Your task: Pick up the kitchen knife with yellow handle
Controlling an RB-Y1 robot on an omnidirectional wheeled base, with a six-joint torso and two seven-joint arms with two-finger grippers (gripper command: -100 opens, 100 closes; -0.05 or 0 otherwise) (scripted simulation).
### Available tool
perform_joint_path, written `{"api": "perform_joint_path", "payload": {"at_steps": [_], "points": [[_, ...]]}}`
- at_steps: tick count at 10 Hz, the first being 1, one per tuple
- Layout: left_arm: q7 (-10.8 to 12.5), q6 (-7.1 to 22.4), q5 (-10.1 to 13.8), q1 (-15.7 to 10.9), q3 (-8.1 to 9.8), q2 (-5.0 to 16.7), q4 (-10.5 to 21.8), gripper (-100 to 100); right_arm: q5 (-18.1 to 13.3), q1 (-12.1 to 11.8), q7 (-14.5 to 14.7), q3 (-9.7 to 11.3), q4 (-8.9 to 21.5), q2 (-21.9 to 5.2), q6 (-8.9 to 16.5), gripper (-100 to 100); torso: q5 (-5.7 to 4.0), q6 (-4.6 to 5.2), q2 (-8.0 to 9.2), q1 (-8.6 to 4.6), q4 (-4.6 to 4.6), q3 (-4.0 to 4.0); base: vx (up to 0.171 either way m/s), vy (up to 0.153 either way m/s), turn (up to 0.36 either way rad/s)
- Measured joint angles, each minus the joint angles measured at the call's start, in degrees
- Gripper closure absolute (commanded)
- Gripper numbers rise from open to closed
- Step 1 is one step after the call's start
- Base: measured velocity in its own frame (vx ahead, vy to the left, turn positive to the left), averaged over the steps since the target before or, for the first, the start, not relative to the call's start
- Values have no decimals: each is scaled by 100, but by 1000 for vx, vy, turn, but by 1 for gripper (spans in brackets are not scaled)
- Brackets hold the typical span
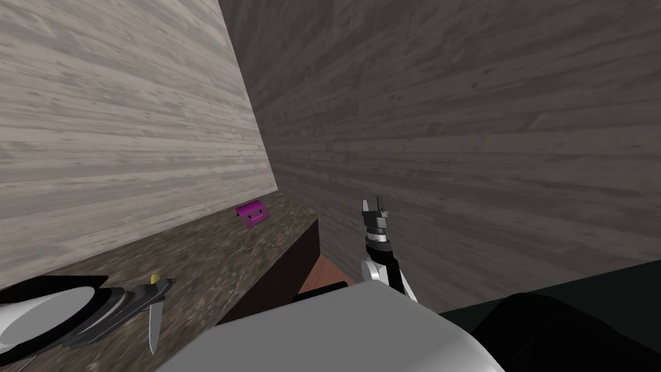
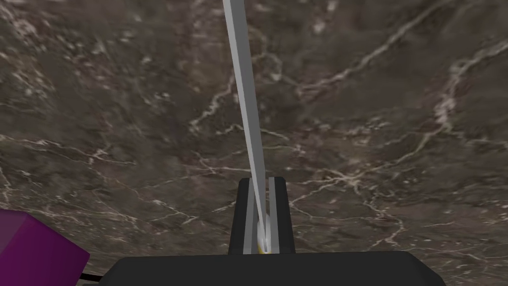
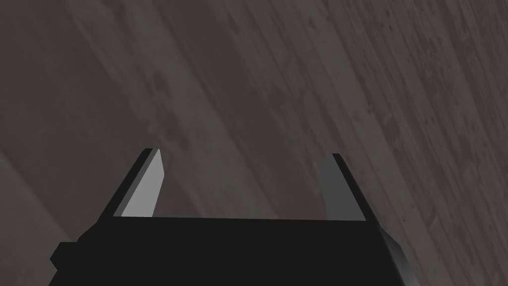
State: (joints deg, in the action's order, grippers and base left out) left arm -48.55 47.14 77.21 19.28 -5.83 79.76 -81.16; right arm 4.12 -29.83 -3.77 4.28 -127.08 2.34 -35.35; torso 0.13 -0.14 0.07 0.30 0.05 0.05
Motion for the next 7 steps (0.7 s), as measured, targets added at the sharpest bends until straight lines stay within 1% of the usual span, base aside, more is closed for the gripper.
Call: {"api": "perform_joint_path", "payload": {"at_steps": [1,2,3,4,5,6,7], "points": [[163,-2,-32,9,-7,16,-56,100,0,-1,0,0,0,0,0,0,-1,-6,-4,-7,-1,-1,-6,7,28],[314,-2,-42,21,-8,24,-76,100,0,-1,0,0,0,0,0,0,-3,-4,-13,-17,-2,-7,-75,60,-150],[482,17,-171,28,-70,92,-236,100,0,1,0,0,0,0,0,0,-3,9,-1,-7,1,0,-78,73,-142],[659,31,-241,26,-97,135,-355,100,0,0,0,0,0,0,0,0,-1,4,2,-3,3,3,-31,36,-14],[825,31,-263,12,-110,142,-382,100,0,-1,0,0,0,0,0,0,-2,-2,-5,-8,1,-1,-5,9,25],[951,32,-271,7,-117,142,-383,100,0,-1,0,0,0,0,0,0,-3,-1,-13,-17,0,-5,-61,49,-161],[1130,46,-413,26,-179,211,-562,100,0,0,0,0,0,0,0,0,-3,13,-4,-11,2,-1,-79,64,-134]]}}
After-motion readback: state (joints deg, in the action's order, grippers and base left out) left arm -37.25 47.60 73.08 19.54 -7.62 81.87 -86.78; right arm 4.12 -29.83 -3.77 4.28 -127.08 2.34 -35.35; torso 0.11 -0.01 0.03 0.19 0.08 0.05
